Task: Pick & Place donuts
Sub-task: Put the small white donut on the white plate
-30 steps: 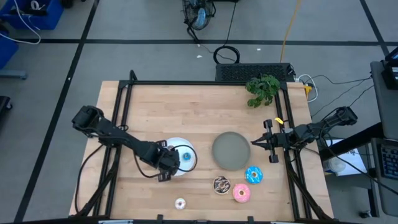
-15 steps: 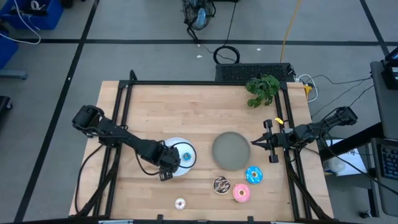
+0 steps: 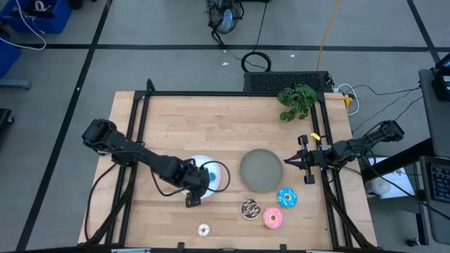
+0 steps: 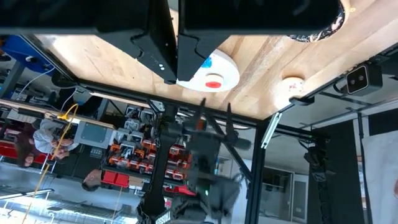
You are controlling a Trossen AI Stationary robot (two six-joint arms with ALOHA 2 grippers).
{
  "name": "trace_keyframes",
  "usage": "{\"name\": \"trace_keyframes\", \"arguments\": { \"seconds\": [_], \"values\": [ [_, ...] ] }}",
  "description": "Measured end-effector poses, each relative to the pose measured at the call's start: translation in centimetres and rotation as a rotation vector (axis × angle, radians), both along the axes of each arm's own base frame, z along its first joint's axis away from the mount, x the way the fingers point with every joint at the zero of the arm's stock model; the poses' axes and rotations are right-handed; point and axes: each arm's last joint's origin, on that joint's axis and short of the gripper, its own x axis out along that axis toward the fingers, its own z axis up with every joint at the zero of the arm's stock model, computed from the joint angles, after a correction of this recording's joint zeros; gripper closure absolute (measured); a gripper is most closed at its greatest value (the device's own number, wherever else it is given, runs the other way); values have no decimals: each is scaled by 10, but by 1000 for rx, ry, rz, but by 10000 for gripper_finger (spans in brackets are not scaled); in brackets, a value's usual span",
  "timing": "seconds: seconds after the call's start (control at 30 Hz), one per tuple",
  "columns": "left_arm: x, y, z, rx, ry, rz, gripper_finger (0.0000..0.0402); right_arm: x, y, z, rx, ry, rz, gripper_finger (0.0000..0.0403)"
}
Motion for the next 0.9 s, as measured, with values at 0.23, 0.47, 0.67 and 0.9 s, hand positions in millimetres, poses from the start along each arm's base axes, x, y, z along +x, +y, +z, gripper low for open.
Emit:
{"name": "trace_keyframes", "arguments": {
  "seconds": [0.23, 0.47, 0.67, 0.9],
  "values": [
    [4, -24, 30, 16, -112, -110, 229, 0, 0, 0, 0, 0, 0, 403],
    [2, -44, 53, 30, -208, -119, 372, 0, 0, 0, 0, 0, 0, 403],
    [-3, -53, 52, 23, -211, -92, 388, 0, 0, 0, 1, 0, 0, 403],
    [-5, -61, 52, -18, -236, -43, 396, 0, 0, 0, -3, -4, -1, 403]
  ]
}}
